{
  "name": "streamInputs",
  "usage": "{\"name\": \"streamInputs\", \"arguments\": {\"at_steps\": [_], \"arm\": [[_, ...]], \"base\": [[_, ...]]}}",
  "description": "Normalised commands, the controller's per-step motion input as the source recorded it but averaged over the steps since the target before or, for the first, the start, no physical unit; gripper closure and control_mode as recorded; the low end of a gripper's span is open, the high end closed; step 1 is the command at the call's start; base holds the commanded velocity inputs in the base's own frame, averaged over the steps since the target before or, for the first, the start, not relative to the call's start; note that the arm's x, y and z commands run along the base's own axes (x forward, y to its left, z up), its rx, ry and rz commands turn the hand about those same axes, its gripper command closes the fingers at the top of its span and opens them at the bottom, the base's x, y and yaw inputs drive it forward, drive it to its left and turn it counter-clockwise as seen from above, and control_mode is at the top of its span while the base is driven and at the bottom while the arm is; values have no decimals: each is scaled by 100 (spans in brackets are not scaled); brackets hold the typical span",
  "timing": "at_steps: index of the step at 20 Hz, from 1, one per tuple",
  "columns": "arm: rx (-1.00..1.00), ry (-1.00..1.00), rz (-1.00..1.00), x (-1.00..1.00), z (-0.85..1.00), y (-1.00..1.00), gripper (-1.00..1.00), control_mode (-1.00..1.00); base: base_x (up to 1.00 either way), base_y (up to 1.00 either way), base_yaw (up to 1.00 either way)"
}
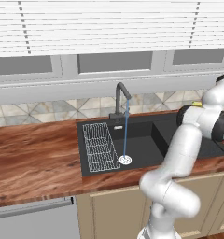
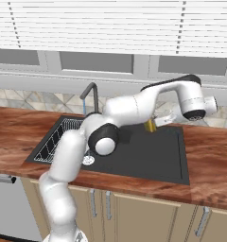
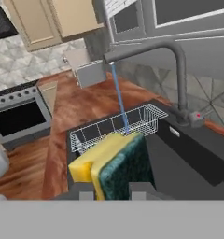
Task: Soak the sponge with water for a few seconds and then drop it inside the sink.
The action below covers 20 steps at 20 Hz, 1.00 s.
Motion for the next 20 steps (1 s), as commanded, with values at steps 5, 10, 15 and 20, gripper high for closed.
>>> {"name": "streamInputs", "arguments": {"at_steps": [5, 10, 15, 20], "arm": [[-5, -30, 0, -51, 27, 94, 100, -100], [-7, -17, 0, -27, 52, 70, 100, -100], [-3, -1, 0, -15, 37, 38, 100, -100], [0, 0, 0, -28, 19, 7, 100, -100]], "base": [[0, 0, 0], [0, 0, 0], [0, 0, 0], [0, 0, 0]]}}
